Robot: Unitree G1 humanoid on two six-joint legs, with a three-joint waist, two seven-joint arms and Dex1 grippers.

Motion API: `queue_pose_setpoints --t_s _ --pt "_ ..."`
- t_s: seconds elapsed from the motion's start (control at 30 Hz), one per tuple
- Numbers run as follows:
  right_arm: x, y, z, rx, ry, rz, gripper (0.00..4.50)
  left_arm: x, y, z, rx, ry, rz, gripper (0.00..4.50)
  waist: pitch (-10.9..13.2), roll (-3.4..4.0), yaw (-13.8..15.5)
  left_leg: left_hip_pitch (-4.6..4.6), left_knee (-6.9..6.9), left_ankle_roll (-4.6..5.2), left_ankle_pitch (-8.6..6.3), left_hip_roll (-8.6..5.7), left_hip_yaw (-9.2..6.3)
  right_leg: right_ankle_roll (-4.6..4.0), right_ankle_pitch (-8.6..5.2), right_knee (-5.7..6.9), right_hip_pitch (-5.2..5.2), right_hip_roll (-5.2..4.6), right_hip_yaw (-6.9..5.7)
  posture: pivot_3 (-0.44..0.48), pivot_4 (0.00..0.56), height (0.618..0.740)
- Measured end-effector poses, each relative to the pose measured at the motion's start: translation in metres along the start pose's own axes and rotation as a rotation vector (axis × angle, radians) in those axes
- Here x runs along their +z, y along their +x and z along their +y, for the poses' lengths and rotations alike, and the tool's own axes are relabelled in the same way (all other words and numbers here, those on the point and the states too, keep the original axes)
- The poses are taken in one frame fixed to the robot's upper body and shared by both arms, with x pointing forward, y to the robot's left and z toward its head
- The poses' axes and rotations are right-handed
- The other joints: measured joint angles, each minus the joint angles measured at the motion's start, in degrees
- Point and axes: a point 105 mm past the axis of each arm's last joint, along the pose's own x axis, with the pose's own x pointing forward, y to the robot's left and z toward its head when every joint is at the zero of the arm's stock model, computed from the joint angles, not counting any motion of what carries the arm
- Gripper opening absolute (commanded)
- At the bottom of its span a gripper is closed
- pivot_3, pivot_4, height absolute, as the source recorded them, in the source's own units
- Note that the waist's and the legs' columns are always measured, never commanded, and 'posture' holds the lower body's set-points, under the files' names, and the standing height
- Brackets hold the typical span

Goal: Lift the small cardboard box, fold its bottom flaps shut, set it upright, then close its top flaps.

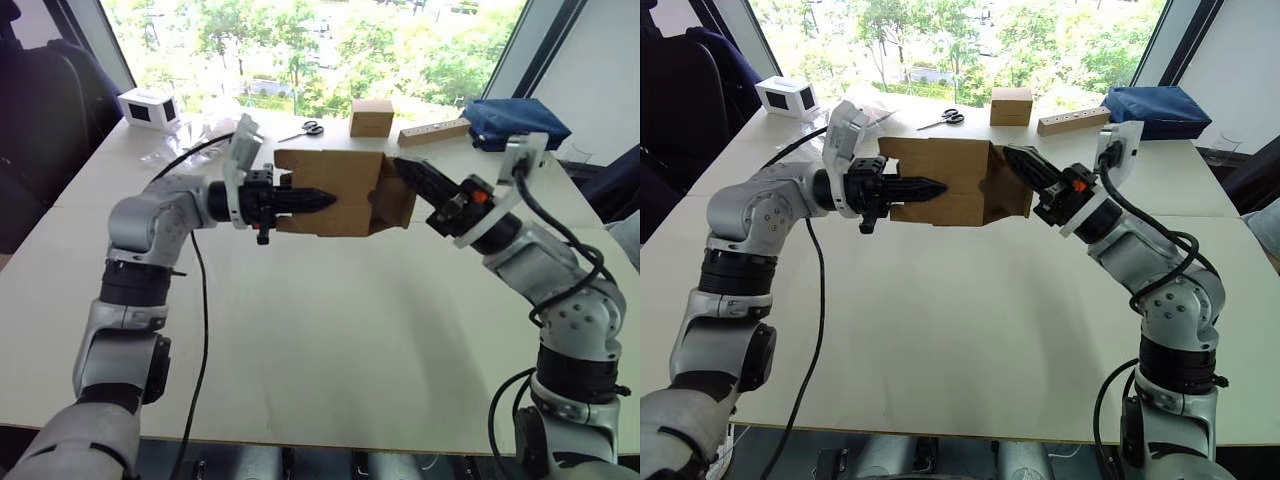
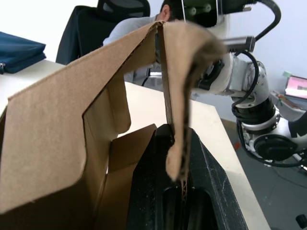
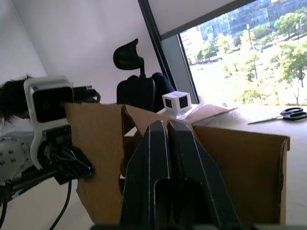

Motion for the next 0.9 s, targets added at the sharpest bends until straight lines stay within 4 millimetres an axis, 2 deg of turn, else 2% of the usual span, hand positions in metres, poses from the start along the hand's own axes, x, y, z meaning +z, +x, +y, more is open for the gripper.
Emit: queue_pose_setpoints --t_s 0.2,0.43,0.7,0.8,0.9 --pt "-0.014 0.002 0.009 0.052 0.012 0.05 0.08 -0.001 -0.001 -0.001 -0.018 -0.005 0.005 0.0 0.0 0.0 -0.1 0.0 0.0 0.0 0.0 0.01 0.0 0.0 0.0 0.0 0.0 0.0 0.0 0.0 0.15 0.74" --pt "-0.014 0.011 0.018 0.099 0.007 0.056 0.08 -0.008 0.004 -0.011 -0.1 -0.025 0.055 0.0 0.0 0.0 -0.1 0.0 0.0 0.0 0.0 0.01 -0.01 0.0 0.0 0.0 0.0 0.0 0.0 0.0 0.15 0.74" --pt "-0.013 0.015 0.023 0.122 0.0 0.058 0.08 -0.007 0.006 -0.009 -0.105 -0.018 0.044 0.0 0.0 0.0 0.0 -0.01 0.0 0.0 0.0 0.01 -0.01 0.0 0.0 -0.01 -0.01 0.0 0.0 0.0 0.15 0.74" --pt "-0.013 0.012 0.021 0.109 -0.01 0.075 0.08 -0.007 0.008 -0.004 -0.084 -0.013 0.036 0.0 0.0 0.0 0.1 -0.02 0.0 0.0 0.0 0.01 -0.01 0.0 0.0 -0.03 -0.01 -0.01 0.0 0.0 0.15 0.74" --pt "-0.017 0.001 0.018 0.085 -0.025 0.112 0.08 -0.005 0.007 0.001 -0.059 -0.009 0.032 0.0 0.0 0.0 0.2 -0.05 0.0 0.01 -0.01 0.01 -0.02 0.0 0.0 -0.07 -0.01 -0.01 -0.01 0.0 0.15 0.74"
